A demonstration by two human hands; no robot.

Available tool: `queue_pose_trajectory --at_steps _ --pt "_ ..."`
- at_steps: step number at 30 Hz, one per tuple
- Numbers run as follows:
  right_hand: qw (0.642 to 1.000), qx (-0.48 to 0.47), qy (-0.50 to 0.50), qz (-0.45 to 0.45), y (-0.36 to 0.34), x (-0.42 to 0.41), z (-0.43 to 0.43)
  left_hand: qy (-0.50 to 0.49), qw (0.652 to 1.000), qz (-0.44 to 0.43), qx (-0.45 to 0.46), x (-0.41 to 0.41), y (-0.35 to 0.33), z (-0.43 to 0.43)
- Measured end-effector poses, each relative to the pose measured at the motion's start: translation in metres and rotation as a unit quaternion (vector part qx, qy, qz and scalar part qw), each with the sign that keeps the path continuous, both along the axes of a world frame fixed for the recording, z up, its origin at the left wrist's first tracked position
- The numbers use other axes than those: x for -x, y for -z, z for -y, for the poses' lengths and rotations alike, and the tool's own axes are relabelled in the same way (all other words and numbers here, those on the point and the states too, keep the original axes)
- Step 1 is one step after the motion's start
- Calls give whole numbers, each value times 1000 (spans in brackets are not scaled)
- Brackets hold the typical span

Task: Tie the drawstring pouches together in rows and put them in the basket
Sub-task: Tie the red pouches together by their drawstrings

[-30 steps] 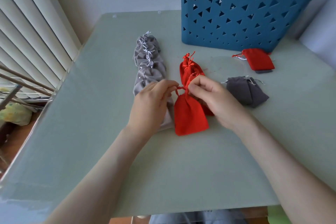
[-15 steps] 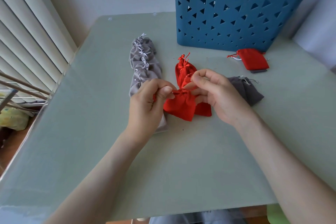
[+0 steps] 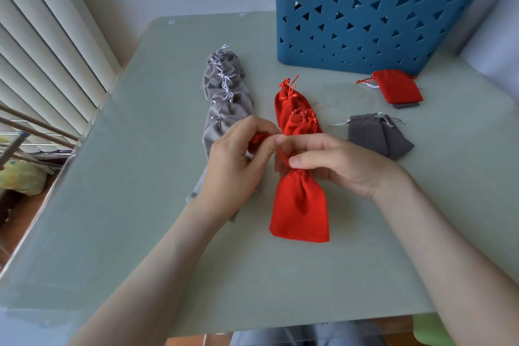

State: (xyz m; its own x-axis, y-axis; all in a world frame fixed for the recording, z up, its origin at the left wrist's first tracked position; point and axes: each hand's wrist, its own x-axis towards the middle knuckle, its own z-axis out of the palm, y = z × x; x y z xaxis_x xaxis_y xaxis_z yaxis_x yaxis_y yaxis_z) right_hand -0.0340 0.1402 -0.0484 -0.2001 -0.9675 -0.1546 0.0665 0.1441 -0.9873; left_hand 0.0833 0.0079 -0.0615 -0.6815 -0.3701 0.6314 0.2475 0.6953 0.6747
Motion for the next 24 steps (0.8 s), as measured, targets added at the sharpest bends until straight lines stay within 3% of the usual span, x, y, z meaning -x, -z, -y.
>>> queue_pose_trajectory --at_steps 9,13,16,24 --pt "984 28 99 -147 6 0 6 52 993 42 -100 3 0 1" --pt "941 31 175 -287 9 0 7 62 988 41 -135 5 1 2" --pt "918 53 197 -341 5 -2 7 53 986 47 -148 5 2 2" --pt "947 119 188 -233 5 -3 11 -9 987 92 -135 5 -1 -5"
